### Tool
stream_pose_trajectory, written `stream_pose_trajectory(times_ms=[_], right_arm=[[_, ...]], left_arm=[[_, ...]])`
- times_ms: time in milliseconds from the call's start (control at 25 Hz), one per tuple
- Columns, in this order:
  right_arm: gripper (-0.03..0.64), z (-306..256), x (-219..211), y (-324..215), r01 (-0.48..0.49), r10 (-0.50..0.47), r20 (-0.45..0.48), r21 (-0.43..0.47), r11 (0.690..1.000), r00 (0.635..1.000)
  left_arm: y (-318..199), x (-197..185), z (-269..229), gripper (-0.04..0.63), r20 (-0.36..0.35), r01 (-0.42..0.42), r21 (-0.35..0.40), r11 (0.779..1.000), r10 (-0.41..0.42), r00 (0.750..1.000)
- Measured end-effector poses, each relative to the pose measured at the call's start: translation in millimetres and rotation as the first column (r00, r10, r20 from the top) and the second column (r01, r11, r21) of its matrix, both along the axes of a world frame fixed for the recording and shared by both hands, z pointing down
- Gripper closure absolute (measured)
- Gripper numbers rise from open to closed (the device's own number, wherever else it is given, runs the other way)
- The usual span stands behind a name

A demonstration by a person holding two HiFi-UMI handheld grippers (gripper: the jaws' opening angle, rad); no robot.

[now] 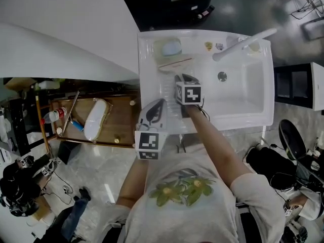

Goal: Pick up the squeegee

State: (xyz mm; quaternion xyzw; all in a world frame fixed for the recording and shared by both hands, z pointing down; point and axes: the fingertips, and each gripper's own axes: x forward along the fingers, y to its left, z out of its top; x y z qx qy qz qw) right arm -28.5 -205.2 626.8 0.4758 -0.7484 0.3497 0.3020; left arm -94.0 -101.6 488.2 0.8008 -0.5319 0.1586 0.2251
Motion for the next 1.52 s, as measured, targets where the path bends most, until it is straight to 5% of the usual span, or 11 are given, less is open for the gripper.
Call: stream_pose_trajectory(times_ms=[1520], right_arm=[[0.518,-108,18,44,0.082,-0.105,0.129,0.167,0.982,0.986]], left_arm=[[15,0,-61,0.588,0.041,0.067,0.136,0.988,-0.073,0.996]])
